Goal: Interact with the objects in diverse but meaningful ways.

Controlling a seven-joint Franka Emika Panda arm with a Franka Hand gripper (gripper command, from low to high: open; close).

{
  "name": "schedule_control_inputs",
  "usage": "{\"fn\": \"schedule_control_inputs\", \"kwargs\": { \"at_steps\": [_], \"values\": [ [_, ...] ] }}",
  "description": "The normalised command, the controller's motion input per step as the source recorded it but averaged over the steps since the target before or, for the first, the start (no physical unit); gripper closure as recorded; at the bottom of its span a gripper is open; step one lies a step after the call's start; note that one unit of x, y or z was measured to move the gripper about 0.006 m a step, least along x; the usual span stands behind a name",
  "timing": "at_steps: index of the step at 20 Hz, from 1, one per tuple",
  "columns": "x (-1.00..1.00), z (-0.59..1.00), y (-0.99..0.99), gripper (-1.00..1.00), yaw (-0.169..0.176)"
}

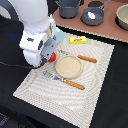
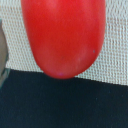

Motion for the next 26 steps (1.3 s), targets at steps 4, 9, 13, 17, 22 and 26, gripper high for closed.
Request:
{"fn": "schedule_control_inputs", "kwargs": {
  "at_steps": [4,9,13,17,22,26],
  "values": [
    [0.26,-0.15,0.01,-1.0,-0.017],
    [0.24,-0.17,0.0,-1.0,-0.017],
    [0.23,-0.18,0.0,1.0,-0.014],
    [0.21,-0.18,0.0,1.0,-0.013],
    [0.19,-0.19,0.0,1.0,-0.015],
    [0.14,-0.17,0.0,1.0,-0.016]
  ]
}}
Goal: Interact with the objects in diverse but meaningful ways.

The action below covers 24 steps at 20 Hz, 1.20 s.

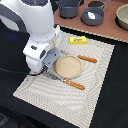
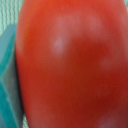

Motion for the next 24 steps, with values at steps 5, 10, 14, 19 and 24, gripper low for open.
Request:
{"fn": "schedule_control_inputs", "kwargs": {
  "at_steps": [5,10,14,19,24],
  "values": [
    [-0.03,0.63,0.2,1.0,0.019],
    [-0.06,0.72,0.27,1.0,0.033],
    [0.05,0.61,0.23,1.0,0.02],
    [0.56,0.47,0.11,1.0,-0.011],
    [0.87,0.43,0.0,1.0,-0.034]
  ]
}}
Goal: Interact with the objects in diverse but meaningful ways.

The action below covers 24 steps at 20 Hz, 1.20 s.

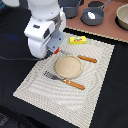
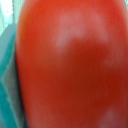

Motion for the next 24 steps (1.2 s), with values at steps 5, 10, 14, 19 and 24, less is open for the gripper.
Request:
{"fn": "schedule_control_inputs", "kwargs": {
  "at_steps": [5,10,14,19,24],
  "values": [
    [0.97,0.36,-0.01,1.0,-0.056],
    [0.94,0.2,-0.05,1.0,-0.073],
    [0.92,0.13,-0.07,1.0,-0.074],
    [0.9,0.08,-0.08,1.0,-0.076],
    [0.77,0.01,-0.03,1.0,-0.069]
  ]
}}
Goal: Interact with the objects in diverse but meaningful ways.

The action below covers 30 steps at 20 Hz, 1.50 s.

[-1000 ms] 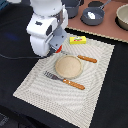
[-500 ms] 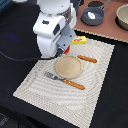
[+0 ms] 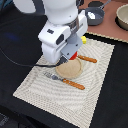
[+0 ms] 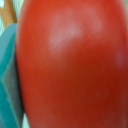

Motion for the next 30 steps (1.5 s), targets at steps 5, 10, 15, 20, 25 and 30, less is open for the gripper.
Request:
{"fn": "schedule_control_inputs", "kwargs": {
  "at_steps": [5,10,15,20,25,30],
  "values": [
    [0.64,-0.01,0.0,1.0,-0.046],
    [0.19,-0.17,0.03,-1.0,0.0],
    [0.01,-0.11,0.07,-1.0,0.015],
    [0.01,0.08,0.11,-1.0,0.01],
    [0.0,0.58,0.29,-1.0,0.034],
    [0.0,0.83,0.4,-1.0,0.024]
  ]
}}
